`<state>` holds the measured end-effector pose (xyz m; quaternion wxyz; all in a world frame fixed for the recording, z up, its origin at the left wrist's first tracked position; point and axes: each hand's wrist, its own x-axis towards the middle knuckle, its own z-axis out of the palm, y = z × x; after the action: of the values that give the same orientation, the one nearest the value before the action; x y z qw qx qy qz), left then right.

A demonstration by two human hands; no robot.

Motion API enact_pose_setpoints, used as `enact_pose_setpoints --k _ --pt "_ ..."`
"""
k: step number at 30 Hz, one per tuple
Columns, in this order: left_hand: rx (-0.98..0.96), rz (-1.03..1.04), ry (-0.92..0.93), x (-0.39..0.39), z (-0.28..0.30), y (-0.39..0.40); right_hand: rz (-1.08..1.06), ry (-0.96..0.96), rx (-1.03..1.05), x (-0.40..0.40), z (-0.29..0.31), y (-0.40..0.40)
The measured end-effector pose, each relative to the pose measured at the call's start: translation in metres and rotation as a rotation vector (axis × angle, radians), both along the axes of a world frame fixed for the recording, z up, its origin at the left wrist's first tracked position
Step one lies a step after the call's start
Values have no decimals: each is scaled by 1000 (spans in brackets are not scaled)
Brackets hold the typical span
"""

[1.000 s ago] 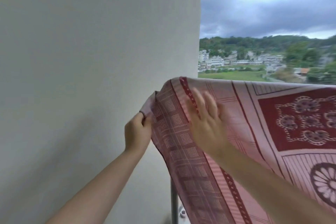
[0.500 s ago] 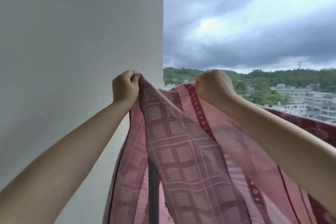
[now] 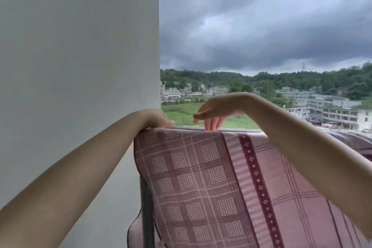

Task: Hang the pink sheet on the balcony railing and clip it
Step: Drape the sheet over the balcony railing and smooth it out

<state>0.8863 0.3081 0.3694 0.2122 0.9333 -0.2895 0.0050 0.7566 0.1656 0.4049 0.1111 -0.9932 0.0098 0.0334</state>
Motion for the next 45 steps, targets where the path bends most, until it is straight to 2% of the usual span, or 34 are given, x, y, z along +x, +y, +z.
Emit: enact_pose_setpoints --k 2,4,7,9,11,14,17,19,23,25,26,29,31,33,37,39,40,42,43,45 --pt "-233 -51 -26 -15 -5 12 141 -180 -69 -26 -8 9" --pt "-463 -60 -151 -33 -18 27 165 -294 -248 -43 -25 11" --pt "-580 20 -467 -60 -54 52 169 -537 -301 -54 -51 10" --pt "-639 135 -558 -69 -87 64 204 -677 -254 -55 -60 8" --pt "-690 227 -461 -76 -115 69 234 -774 -246 -52 -65 6" --pt "-640 187 -309 -86 -138 64 239 -824 -309 -49 -68 6" --pt "-565 193 -346 -89 -137 58 226 -834 -368 -50 -67 10" --pt "-593 177 -335 -90 -132 59 185 -796 -414 -48 -63 12" --pt "-971 113 0 -89 -103 67 1 -765 -674 -29 -39 11" --pt "-1167 94 46 -71 -65 66 -172 -799 -640 -15 -21 16" --pt "-1164 109 -51 -60 -43 63 -256 -816 -584 -8 -10 21" --pt "-912 276 -505 -34 27 41 -405 -895 -412 22 34 20" --pt "-756 330 -636 -23 59 23 -399 -867 -319 43 53 11" --pt "-586 300 -579 -13 70 6 -304 -682 -311 58 50 4" --pt "-14 237 -185 12 35 -15 -157 -71 -285 45 10 -1" --pt "208 121 -5 13 11 -17 -80 70 -186 26 -5 2" --pt "277 89 67 14 4 -16 -24 44 -150 17 -8 3" --pt "348 39 87 12 -4 -10 113 -90 -131 1 -11 5" --pt "297 24 53 10 -5 -5 170 -122 -127 -4 -13 4" --pt "12 3 1 7 -6 5 218 -127 -128 -11 -16 4"
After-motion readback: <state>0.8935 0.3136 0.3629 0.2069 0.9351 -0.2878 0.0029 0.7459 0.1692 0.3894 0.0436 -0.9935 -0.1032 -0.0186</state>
